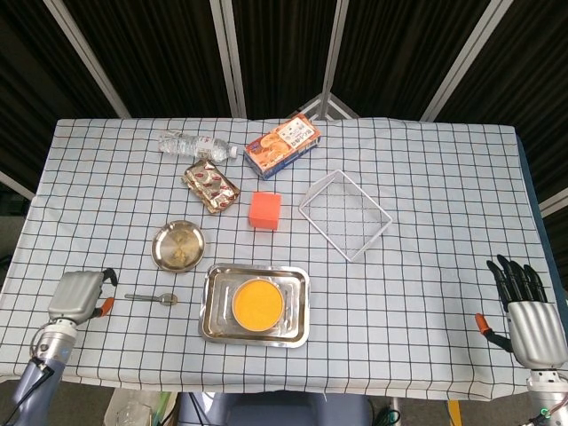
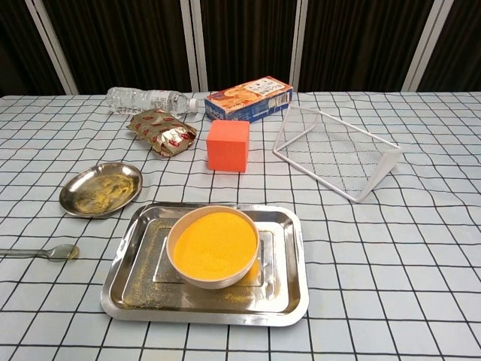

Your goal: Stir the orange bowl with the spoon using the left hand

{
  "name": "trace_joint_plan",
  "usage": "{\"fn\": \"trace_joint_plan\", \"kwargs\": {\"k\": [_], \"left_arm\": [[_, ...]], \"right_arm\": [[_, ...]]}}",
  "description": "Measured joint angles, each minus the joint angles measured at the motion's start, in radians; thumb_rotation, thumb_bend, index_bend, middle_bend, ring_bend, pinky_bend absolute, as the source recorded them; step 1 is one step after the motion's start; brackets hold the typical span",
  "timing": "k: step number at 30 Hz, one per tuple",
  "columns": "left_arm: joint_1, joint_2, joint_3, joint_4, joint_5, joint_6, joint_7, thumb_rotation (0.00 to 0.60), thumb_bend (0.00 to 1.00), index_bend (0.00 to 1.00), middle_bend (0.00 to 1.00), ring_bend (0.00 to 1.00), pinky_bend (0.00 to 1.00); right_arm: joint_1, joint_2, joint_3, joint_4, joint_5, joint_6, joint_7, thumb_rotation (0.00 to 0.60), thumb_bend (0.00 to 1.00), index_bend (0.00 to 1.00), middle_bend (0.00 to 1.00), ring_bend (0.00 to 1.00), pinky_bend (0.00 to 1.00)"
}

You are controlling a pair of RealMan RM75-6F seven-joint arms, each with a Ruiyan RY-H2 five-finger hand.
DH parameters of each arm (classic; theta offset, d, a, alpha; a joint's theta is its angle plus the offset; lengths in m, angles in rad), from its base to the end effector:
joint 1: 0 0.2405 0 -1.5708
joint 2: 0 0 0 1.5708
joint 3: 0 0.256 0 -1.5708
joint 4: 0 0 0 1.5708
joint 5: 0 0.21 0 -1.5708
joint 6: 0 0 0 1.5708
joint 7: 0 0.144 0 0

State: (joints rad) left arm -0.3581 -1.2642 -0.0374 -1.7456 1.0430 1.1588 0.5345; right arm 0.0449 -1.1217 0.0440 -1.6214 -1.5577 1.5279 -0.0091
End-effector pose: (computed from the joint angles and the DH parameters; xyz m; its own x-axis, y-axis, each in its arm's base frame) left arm -0.2784 0.2368 0.0654 0.5336 0.3589 0.7659 0.8251 -0.0219 -0.5646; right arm -0.3062 -0.1671 0.1590 0.3955 0.0187 0.9183 -0.9178 -0.0304 0.3959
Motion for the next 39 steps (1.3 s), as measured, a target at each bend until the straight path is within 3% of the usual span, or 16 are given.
{"fn": "trace_joint_plan", "kwargs": {"k": [9, 18, 30, 39], "left_arm": [[-0.064, -0.139, -0.019, 0.057, -0.115, -0.033, 0.132, 0.600, 0.51, 0.44, 1.00, 0.96, 0.96], [-0.084, -0.225, -0.011, 0.103, -0.157, -0.020, 0.183, 0.600, 0.52, 0.46, 1.00, 0.96, 0.96], [-0.089, -0.255, -0.006, 0.132, -0.167, -0.010, 0.173, 0.600, 0.53, 0.49, 1.00, 0.96, 0.96], [-0.088, -0.249, -0.002, 0.125, -0.154, -0.004, 0.159, 0.600, 0.61, 0.50, 1.00, 0.96, 0.96]], "right_arm": [[0.000, 0.001, 0.000, -0.001, 0.001, -0.001, 0.005, 0.600, 0.36, 0.00, 0.00, 0.00, 0.00], [0.000, 0.003, -0.001, -0.002, 0.000, -0.002, 0.010, 0.600, 0.36, 0.00, 0.00, 0.00, 0.00], [0.000, 0.002, 0.000, -0.004, 0.002, -0.001, 0.009, 0.600, 0.36, 0.00, 0.00, 0.00, 0.00], [-0.001, 0.003, 0.000, -0.005, 0.002, -0.001, 0.010, 0.600, 0.36, 0.00, 0.00, 0.00, 0.00]]}}
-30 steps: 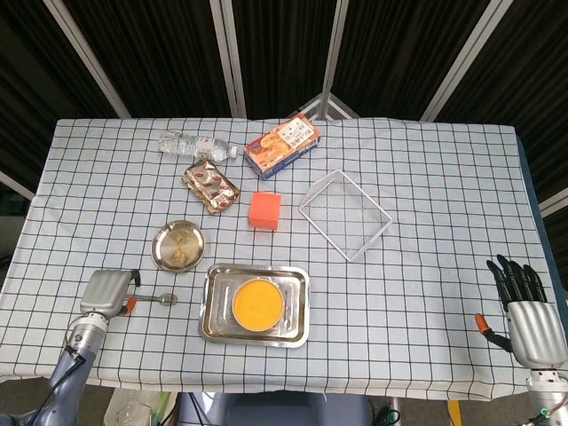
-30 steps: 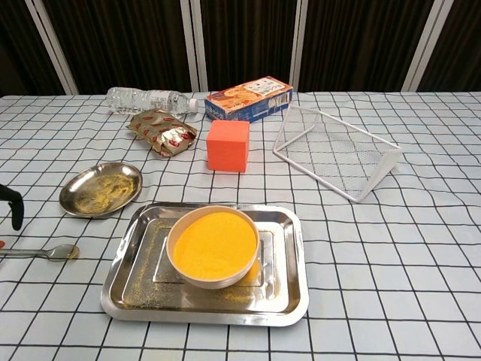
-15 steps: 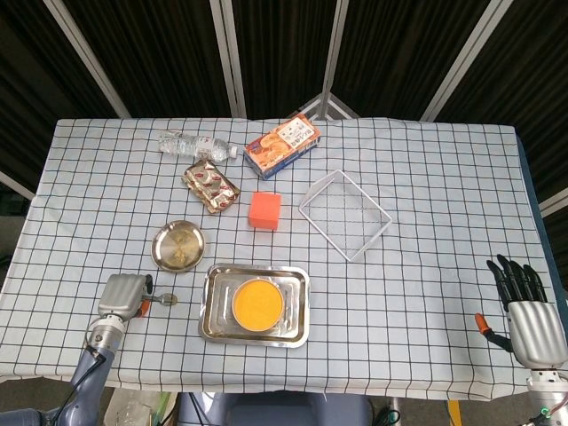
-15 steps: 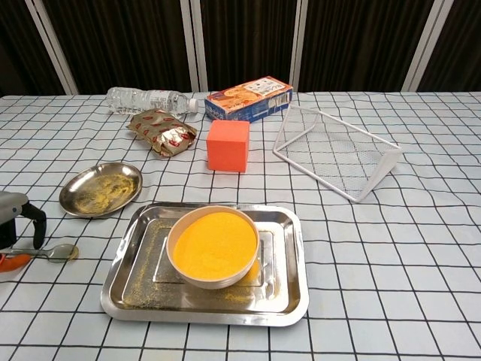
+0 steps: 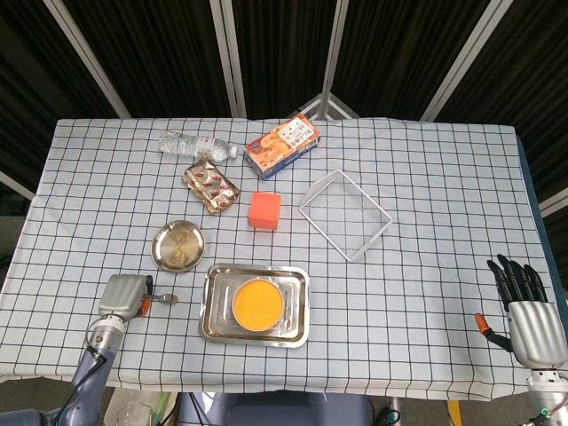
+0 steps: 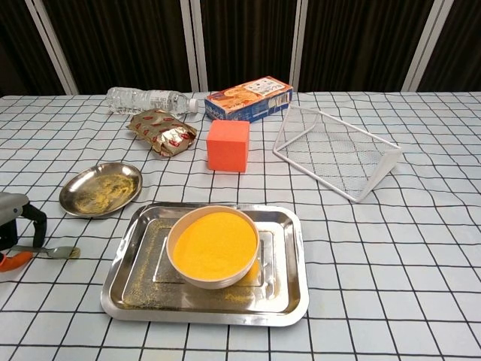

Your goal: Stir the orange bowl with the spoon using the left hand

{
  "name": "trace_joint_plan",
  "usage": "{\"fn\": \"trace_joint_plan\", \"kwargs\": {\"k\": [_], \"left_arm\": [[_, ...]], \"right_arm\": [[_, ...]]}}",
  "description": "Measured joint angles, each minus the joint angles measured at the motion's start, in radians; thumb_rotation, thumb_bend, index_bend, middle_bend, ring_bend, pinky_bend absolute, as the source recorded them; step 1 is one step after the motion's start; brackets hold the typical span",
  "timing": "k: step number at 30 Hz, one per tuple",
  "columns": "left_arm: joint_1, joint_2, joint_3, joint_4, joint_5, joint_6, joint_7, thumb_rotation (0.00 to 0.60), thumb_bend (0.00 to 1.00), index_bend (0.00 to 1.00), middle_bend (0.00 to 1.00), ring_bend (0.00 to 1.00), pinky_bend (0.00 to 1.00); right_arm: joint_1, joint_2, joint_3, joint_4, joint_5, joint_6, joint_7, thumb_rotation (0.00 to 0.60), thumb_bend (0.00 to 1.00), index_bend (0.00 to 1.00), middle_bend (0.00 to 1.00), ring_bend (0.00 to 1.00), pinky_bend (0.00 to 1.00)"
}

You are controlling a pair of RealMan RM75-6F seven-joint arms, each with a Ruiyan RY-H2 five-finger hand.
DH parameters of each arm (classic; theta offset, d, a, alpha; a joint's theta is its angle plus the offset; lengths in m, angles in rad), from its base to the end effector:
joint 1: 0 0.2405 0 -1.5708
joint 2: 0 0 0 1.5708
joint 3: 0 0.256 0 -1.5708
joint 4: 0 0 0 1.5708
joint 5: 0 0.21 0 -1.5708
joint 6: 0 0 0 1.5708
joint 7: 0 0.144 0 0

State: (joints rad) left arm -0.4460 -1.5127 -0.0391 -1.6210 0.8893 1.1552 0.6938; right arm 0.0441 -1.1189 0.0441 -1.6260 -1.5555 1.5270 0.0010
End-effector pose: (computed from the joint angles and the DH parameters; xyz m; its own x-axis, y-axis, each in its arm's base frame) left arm -0.2584 0.2487 -0.0079 0.5434 0.4223 0.7256 0.8134 -0.0509 -0.5795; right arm -0.3060 -0.1669 0.1595 0.3845 0.0172 0.9230 -0.9226 -0.0279 0.3848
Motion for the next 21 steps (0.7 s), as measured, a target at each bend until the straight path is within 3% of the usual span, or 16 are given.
{"fn": "trace_joint_plan", "kwargs": {"k": [11, 21], "left_arm": [[-0.003, 0.023, -0.003, -0.051, 0.037, 0.022, -0.013, 0.600, 0.64, 0.57, 1.00, 0.96, 0.96], [-0.014, 0.063, -0.024, -0.169, 0.105, 0.071, -0.009, 0.600, 0.65, 0.60, 1.00, 0.96, 0.96]], "right_arm": [[-0.001, 0.001, 0.000, -0.002, 0.001, 0.000, 0.002, 0.600, 0.36, 0.00, 0.00, 0.00, 0.00], [-0.001, 0.002, 0.000, -0.004, 0.000, 0.001, 0.005, 0.600, 0.36, 0.00, 0.00, 0.00, 0.00]]}}
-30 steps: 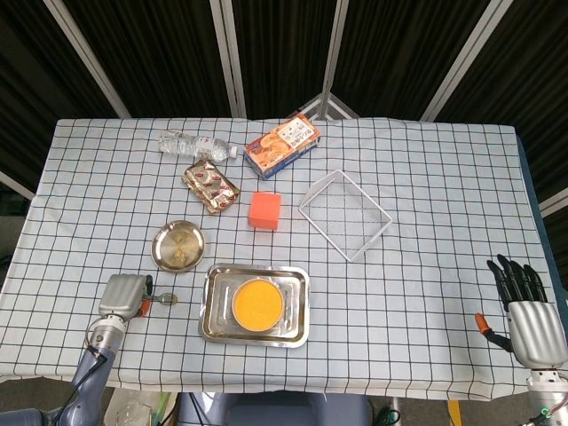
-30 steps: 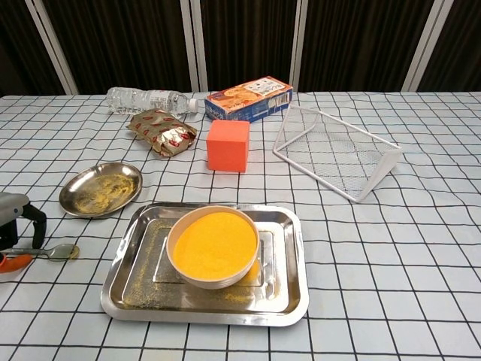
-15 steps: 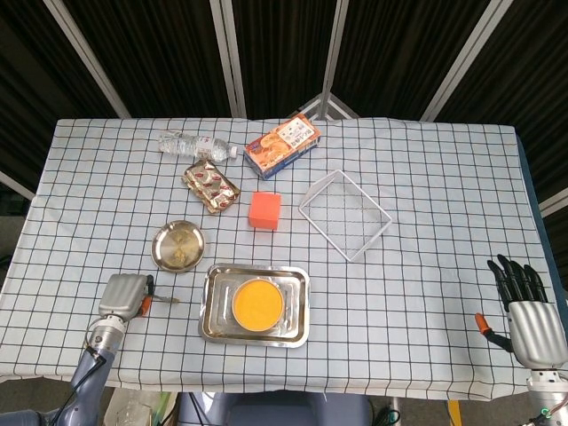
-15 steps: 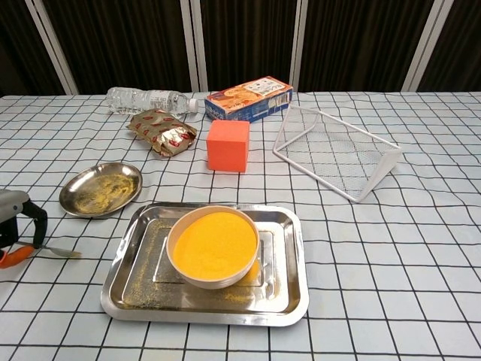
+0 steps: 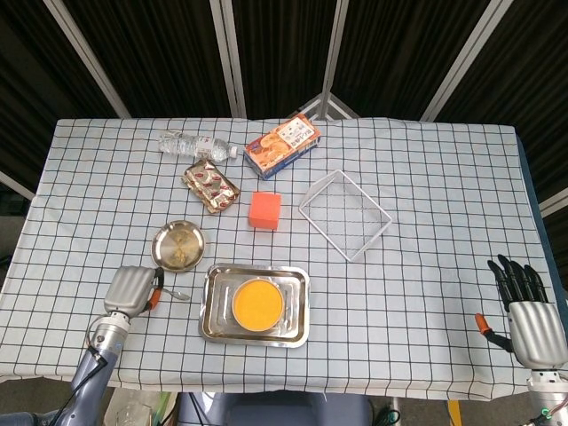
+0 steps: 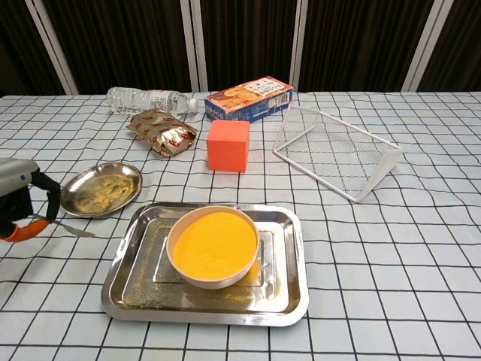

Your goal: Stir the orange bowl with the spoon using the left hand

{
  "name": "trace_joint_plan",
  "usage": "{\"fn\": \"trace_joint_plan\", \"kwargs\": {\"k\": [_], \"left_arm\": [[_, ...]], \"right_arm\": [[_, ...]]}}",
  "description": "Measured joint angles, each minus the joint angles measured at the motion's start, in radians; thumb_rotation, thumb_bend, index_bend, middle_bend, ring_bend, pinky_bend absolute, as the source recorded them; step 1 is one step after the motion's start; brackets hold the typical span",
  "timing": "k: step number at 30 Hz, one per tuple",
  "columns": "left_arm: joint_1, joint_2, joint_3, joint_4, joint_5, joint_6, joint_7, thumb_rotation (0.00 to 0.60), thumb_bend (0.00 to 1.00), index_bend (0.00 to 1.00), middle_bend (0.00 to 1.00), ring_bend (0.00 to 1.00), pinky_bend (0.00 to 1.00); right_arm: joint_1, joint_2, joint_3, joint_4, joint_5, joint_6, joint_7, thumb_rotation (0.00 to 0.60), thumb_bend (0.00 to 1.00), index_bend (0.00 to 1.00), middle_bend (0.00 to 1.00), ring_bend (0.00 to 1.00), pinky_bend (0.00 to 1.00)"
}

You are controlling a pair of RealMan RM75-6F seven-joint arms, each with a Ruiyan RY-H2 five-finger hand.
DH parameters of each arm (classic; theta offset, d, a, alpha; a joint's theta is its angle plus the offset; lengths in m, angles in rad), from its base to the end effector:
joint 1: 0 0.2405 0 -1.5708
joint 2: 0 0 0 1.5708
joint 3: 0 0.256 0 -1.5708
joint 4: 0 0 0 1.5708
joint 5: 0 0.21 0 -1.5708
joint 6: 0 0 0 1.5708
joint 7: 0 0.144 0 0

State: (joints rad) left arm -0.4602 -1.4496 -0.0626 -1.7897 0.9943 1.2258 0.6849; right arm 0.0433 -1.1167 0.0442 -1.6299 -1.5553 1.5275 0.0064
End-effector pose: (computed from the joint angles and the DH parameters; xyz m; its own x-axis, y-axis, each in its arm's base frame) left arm -0.2123 0.2505 0.0144 0.5136 0.3186 0.7967 0.8559 -0.1248 -0.5019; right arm -0.3055 -0.1666 0.1600 0.3779 0.0173 0.9257 -0.9253 -0.0272 0.3783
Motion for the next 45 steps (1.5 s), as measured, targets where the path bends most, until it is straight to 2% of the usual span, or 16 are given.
{"fn": "trace_joint_plan", "kwargs": {"k": [5, 10, 16, 24, 30, 35, 38, 40, 45], "left_arm": [[-0.017, 0.020, -0.019, -0.080, 0.037, 0.025, 0.029, 0.600, 0.65, 0.60, 1.00, 0.96, 0.96], [-0.056, 0.025, -0.049, -0.155, 0.051, 0.039, 0.109, 0.600, 0.65, 0.59, 1.00, 0.96, 0.96], [-0.121, -0.031, -0.084, -0.196, 0.010, 0.040, 0.229, 0.600, 0.65, 0.59, 1.00, 0.96, 0.96], [-0.211, -0.183, -0.109, -0.162, -0.094, 0.054, 0.391, 0.600, 0.65, 0.58, 1.00, 0.96, 0.96], [-0.257, -0.295, -0.115, -0.102, -0.162, 0.077, 0.456, 0.600, 0.65, 0.56, 1.00, 0.95, 0.96], [-0.277, -0.342, -0.104, -0.055, -0.193, 0.113, 0.503, 0.600, 0.64, 0.53, 1.00, 0.94, 0.96], [-0.282, -0.352, -0.096, -0.048, -0.198, 0.126, 0.510, 0.600, 0.52, 0.40, 1.00, 0.94, 0.96], [-0.282, -0.352, -0.090, -0.048, -0.198, 0.131, 0.510, 0.600, 0.44, 0.36, 1.00, 0.94, 0.96], [-0.277, -0.344, -0.081, -0.055, -0.195, 0.138, 0.495, 0.600, 0.31, 0.33, 1.00, 0.94, 0.96]], "right_arm": [[0.000, 0.000, 0.000, 0.000, 0.000, 0.000, 0.002, 0.600, 0.36, 0.00, 0.00, 0.00, 0.00], [0.000, 0.001, 0.001, -0.001, 0.001, 0.000, 0.002, 0.600, 0.36, 0.00, 0.00, 0.00, 0.00], [0.000, 0.003, 0.002, -0.005, 0.010, -0.006, 0.010, 0.600, 0.36, 0.00, 0.00, 0.00, 0.00], [0.002, 0.008, 0.005, -0.007, 0.017, -0.013, 0.027, 0.600, 0.36, 0.00, 0.00, 0.00, 0.00], [0.003, 0.012, 0.006, -0.007, 0.020, -0.015, 0.039, 0.600, 0.36, 0.00, 0.00, 0.00, 0.00], [0.004, 0.014, 0.007, -0.007, 0.022, -0.016, 0.045, 0.600, 0.36, 0.00, 0.00, 0.00, 0.00], [0.004, 0.014, 0.007, -0.007, 0.020, -0.017, 0.043, 0.600, 0.36, 0.00, 0.00, 0.00, 0.00], [0.004, 0.013, 0.006, -0.007, 0.020, -0.017, 0.041, 0.600, 0.36, 0.00, 0.00, 0.00, 0.00], [0.003, 0.013, 0.007, -0.008, 0.023, -0.015, 0.040, 0.600, 0.36, 0.00, 0.00, 0.00, 0.00]]}}
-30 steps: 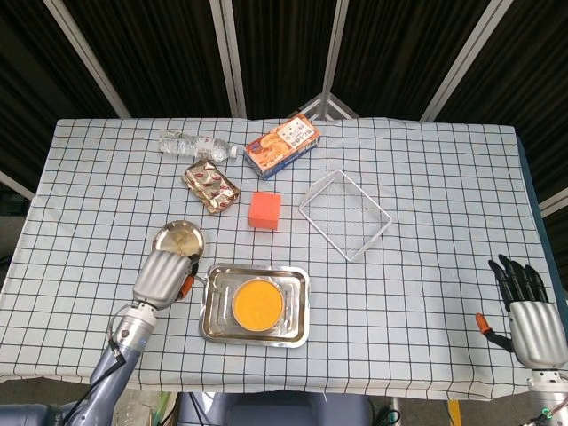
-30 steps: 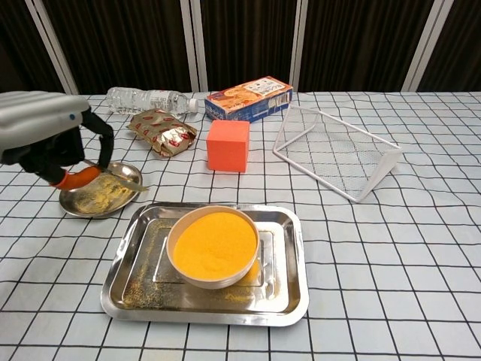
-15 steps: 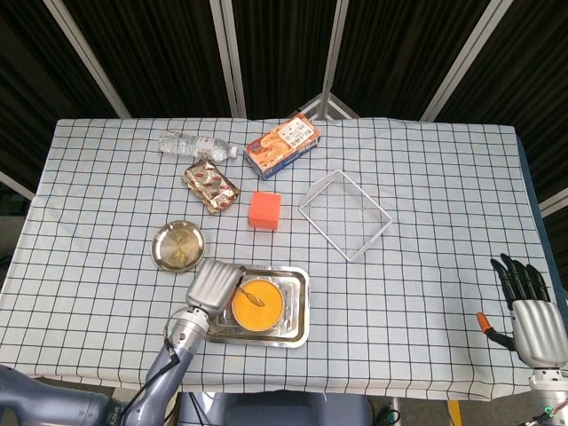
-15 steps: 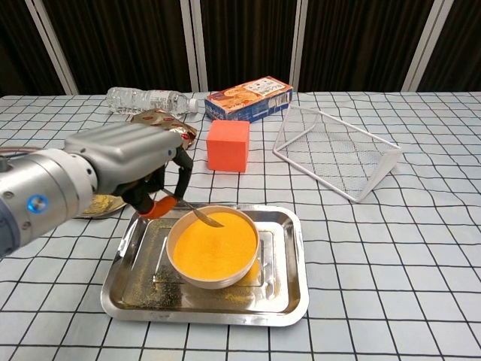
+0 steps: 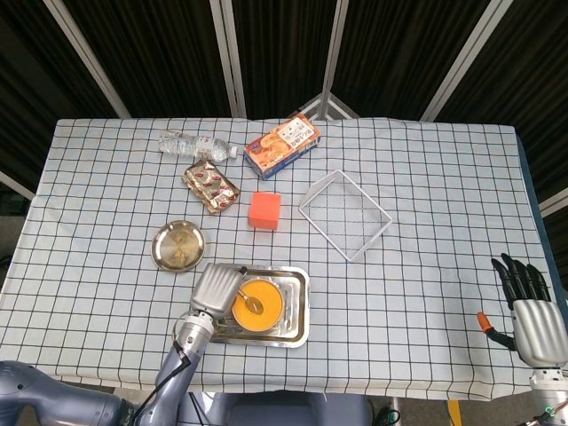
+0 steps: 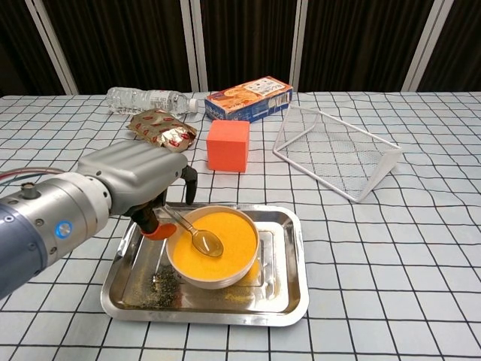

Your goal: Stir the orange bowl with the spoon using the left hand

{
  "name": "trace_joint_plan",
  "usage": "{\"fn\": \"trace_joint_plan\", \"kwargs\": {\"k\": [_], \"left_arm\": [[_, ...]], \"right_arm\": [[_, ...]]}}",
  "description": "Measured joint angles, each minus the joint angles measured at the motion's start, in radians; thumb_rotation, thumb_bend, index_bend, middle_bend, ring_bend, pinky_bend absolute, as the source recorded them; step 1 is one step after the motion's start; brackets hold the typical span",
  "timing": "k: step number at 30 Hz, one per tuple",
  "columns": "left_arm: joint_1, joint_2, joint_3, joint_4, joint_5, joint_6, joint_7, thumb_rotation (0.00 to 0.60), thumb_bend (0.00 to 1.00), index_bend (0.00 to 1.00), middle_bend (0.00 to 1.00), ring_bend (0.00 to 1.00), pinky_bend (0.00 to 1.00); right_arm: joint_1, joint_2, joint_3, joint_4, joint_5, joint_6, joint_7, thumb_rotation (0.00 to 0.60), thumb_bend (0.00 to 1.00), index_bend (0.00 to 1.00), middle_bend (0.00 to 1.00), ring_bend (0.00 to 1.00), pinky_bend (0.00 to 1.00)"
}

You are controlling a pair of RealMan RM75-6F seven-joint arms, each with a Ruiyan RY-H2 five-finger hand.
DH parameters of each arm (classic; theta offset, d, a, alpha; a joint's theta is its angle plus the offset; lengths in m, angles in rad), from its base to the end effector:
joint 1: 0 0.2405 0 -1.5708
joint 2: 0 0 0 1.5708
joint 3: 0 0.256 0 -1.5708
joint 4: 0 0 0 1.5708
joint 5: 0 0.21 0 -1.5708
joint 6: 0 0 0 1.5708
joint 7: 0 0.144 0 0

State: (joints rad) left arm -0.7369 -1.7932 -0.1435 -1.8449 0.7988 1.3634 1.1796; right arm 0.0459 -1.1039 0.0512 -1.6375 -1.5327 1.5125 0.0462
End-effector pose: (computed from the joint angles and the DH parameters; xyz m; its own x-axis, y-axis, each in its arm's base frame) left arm -0.0753 0.2529 -0.0568 0.6645 0.2329 0.7101 0.7385 -0.3500 -0.5763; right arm -0.3079 -0.1689 0.1636 0.3446 0.0103 0.9387 -0.9387 -0.0082 0.3447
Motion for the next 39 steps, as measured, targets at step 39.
{"fn": "trace_joint_plan", "kwargs": {"k": [39], "left_arm": [[0.021, 0.061, 0.038, 0.085, 0.131, -0.030, -0.161, 0.600, 0.37, 0.48, 1.00, 0.94, 0.96]], "right_arm": [[0.001, 0.000, 0.000, -0.006, 0.005, -0.006, -0.003, 0.600, 0.36, 0.00, 0.00, 0.00, 0.00]]}}
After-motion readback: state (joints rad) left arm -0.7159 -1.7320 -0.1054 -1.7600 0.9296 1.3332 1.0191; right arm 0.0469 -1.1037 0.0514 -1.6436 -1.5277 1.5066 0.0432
